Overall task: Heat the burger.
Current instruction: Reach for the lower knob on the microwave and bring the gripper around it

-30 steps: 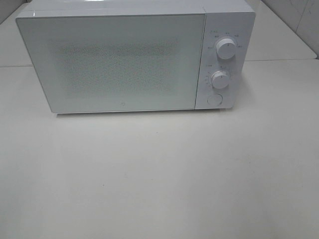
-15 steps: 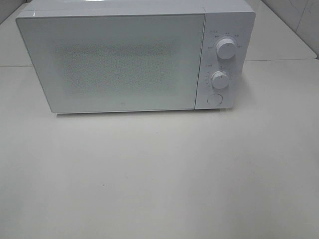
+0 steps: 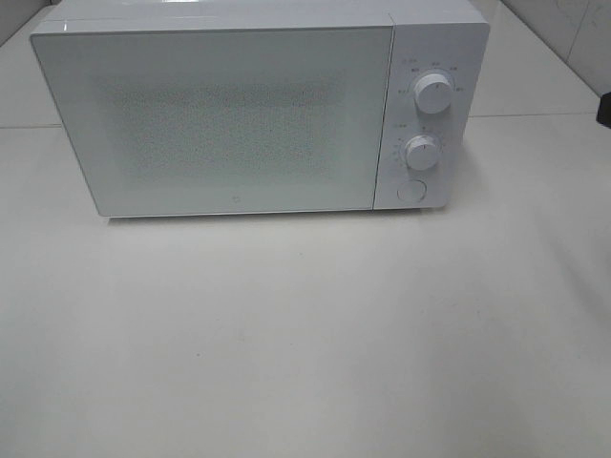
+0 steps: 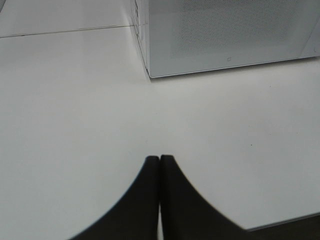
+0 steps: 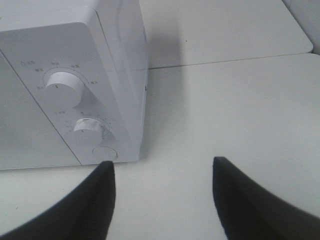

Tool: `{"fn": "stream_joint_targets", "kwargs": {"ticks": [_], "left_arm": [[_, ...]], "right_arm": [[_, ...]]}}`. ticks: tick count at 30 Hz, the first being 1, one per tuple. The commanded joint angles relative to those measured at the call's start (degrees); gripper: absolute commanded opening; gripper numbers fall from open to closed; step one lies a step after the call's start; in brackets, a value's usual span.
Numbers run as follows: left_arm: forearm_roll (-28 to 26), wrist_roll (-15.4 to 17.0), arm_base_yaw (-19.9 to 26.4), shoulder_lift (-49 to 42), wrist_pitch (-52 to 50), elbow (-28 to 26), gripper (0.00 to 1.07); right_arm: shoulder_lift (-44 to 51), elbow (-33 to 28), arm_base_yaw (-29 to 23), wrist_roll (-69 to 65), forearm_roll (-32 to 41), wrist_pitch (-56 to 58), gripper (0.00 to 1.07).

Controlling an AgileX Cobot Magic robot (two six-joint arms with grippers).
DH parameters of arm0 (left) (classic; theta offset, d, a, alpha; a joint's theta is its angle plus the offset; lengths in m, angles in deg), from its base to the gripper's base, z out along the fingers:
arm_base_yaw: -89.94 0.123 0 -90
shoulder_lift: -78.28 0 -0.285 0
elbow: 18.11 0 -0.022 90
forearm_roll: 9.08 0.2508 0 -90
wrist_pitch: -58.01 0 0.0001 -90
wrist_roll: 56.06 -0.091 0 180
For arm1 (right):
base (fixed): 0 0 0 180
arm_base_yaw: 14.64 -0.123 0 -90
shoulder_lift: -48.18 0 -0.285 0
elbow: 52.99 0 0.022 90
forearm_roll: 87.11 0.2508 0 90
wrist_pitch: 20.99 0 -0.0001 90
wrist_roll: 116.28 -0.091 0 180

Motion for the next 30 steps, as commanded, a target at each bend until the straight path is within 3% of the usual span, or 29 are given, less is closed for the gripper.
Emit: {"fn": "stream_joint_targets", "kwargs": {"ticks": [1, 10, 20, 29, 30], "left_arm": [[-0.1, -0.1, -0.1, -0.3, -0.9, 0.1, 0.00], [-0.1, -0.1, -0.1, -0.3, -0.9, 0.1, 0.00], [-0.1, -0.1, -0.1, -0.3, -0.9, 0.1, 0.00], [-0.1, -0.1, -0.1, -0.3, -0.9, 0.1, 0.00], [-0.1, -0.1, -0.1, -0.3, -0.9, 0.1, 0.00]], "right_arm": [[-5.3, 0.3, 0.2, 0.6, -0.1, -6.2, 0.56], [-18.4, 0.3, 0.2, 0.6, -0.1, -21.6, 0.62], [-24.8, 0.3, -0.5, 0.6, -0.1, -29.3, 0.73], [-30.5, 0.3, -10.5, 1.5, 0.6, -39.7, 0.73], [-32.0, 0.3, -12.3, 2.6, 3.2, -41.9, 0.73]]}}
